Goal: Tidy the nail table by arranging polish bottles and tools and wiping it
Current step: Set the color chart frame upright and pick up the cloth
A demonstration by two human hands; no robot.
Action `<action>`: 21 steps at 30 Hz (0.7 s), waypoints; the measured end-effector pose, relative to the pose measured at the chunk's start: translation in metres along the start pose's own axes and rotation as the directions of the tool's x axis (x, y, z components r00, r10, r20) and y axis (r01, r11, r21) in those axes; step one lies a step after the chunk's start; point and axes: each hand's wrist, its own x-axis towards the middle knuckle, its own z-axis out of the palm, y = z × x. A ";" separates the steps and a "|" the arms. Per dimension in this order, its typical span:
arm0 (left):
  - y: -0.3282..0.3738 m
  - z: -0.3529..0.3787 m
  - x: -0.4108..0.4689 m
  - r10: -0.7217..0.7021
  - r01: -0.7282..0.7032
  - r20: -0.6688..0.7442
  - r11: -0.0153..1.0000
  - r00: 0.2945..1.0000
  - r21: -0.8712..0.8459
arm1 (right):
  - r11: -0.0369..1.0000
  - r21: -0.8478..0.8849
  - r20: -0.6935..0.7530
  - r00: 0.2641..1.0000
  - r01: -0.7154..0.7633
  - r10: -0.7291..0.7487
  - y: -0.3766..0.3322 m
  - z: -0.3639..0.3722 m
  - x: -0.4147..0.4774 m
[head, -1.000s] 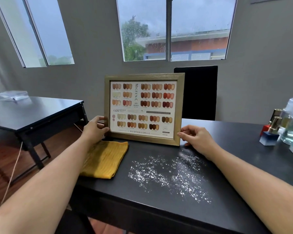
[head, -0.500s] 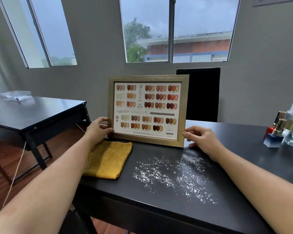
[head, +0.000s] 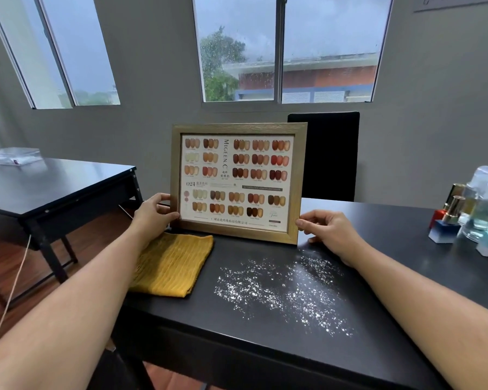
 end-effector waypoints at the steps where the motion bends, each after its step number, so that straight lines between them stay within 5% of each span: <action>1: 0.000 0.000 0.000 0.001 -0.001 -0.007 1.000 1.000 0.002 | 1.000 -0.008 0.001 1.000 0.003 -0.003 0.000 0.000 0.000; 18: 0.001 -0.001 -0.003 0.003 -0.001 -0.041 0.999 0.999 0.034 | 1.000 0.022 -0.014 1.000 0.001 0.000 0.008 -0.004 -0.001; 21: 0.002 -0.006 -0.010 0.017 -0.016 -0.078 1.000 0.997 0.019 | 0.999 0.022 -0.148 0.989 0.026 -0.022 0.006 -0.005 -0.009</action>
